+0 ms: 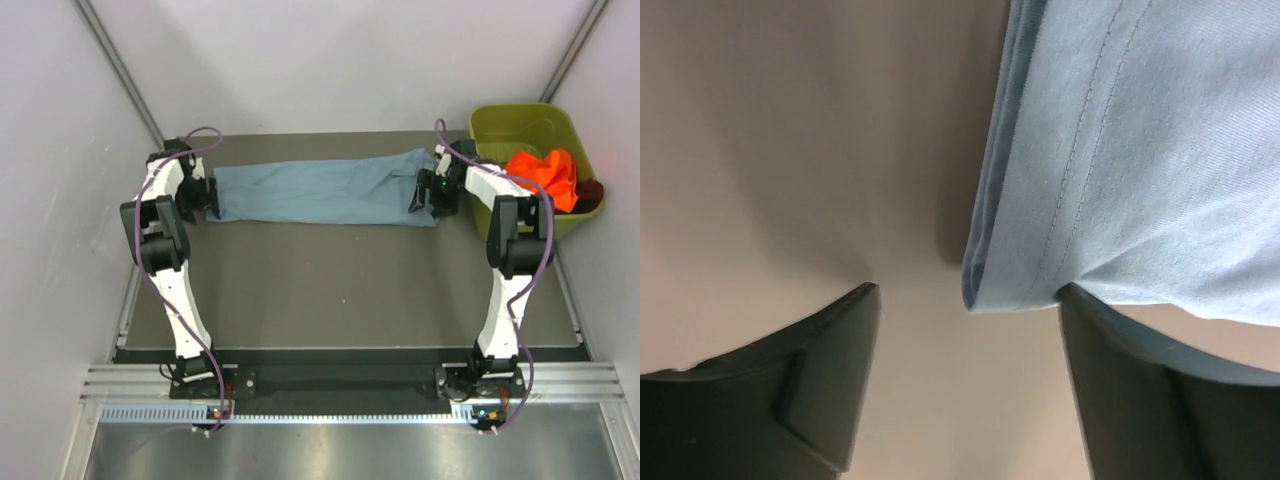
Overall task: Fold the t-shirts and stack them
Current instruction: Fold the tshirt
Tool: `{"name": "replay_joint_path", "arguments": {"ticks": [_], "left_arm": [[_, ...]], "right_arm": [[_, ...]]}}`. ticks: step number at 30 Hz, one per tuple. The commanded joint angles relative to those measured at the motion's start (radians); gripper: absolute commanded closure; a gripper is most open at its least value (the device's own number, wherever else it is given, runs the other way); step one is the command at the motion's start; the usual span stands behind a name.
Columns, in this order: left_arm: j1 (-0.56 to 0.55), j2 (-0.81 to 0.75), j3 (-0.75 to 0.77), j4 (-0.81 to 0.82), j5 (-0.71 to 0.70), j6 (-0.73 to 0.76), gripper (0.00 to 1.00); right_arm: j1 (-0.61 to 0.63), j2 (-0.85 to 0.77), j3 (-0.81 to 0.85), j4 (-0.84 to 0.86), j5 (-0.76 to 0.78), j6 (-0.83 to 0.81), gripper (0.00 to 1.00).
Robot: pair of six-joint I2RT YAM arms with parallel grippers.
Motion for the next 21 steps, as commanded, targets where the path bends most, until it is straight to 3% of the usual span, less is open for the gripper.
{"name": "replay_joint_path", "arguments": {"ticks": [1,2,3,5,6,7,8,10,21], "left_arm": [[0.002,-0.015,0.007,0.0,-0.009,0.019,0.25],[0.002,-0.014,0.007,0.0,-0.006,0.016,0.29],[0.002,-0.014,0.004,-0.002,-0.004,0.014,0.39],[0.001,-0.012,0.003,-0.003,0.003,0.012,0.5],[-0.001,-0.015,0.0,-0.008,0.006,0.014,0.58],[-0.001,-0.02,-0.002,-0.009,0.008,0.012,0.72],[0.001,-0.025,-0.006,-0.009,0.008,0.012,0.8],[0.001,-0.04,-0.026,-0.008,0.013,0.012,1.0],[-0.001,-0.199,-0.2,-0.028,0.085,0.023,1.0]], "right_arm": [[-0.014,-0.071,-0.056,-0.04,-0.038,-0.001,0.29],[-0.016,-0.078,-0.082,-0.041,-0.051,0.003,0.37],[-0.017,-0.083,-0.094,-0.037,-0.06,0.012,0.55],[-0.02,-0.094,-0.117,-0.038,-0.066,0.017,0.73],[-0.023,-0.097,-0.122,-0.043,-0.063,0.014,0.89],[-0.023,-0.103,-0.125,-0.048,-0.055,0.014,0.95],[-0.028,-0.104,-0.125,-0.057,-0.054,0.008,0.99],[-0.028,-0.111,-0.123,-0.066,-0.028,0.0,1.0],[-0.083,-0.072,-0.062,-0.078,0.041,-0.036,1.0]]}}
